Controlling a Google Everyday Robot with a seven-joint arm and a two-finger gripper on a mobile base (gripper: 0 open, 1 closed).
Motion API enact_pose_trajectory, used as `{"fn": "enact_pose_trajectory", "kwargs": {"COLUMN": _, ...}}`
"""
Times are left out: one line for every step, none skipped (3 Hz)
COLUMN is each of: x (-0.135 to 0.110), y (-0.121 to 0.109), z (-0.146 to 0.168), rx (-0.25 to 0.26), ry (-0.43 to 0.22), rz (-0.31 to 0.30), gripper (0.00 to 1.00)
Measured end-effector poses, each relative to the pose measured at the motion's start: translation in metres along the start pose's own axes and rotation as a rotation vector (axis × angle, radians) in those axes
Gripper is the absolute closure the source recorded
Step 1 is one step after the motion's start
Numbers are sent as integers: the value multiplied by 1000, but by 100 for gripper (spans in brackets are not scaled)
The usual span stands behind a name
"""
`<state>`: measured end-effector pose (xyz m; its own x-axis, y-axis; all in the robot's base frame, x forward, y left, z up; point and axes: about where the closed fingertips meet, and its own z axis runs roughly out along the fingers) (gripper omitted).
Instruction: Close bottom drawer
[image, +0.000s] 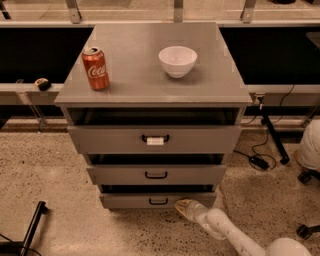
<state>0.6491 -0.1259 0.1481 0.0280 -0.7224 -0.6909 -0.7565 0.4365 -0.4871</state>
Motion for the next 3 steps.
{"fn": "enact_pose_trajectory", "kwargs": {"x": 1, "y": -2, "z": 0, "rx": 4, "ry": -8, "rz": 8, "gripper": 100}}
{"fn": "enact_pose_trajectory", "kwargs": {"x": -1, "y": -3, "z": -9, "rx": 12, "ry": -95, "rz": 52, "gripper": 100}}
{"fn": "enact_pose_trajectory", "kwargs": {"x": -8, "y": 1, "z": -51, "rx": -60, "ry": -191, "rz": 75, "gripper": 100}}
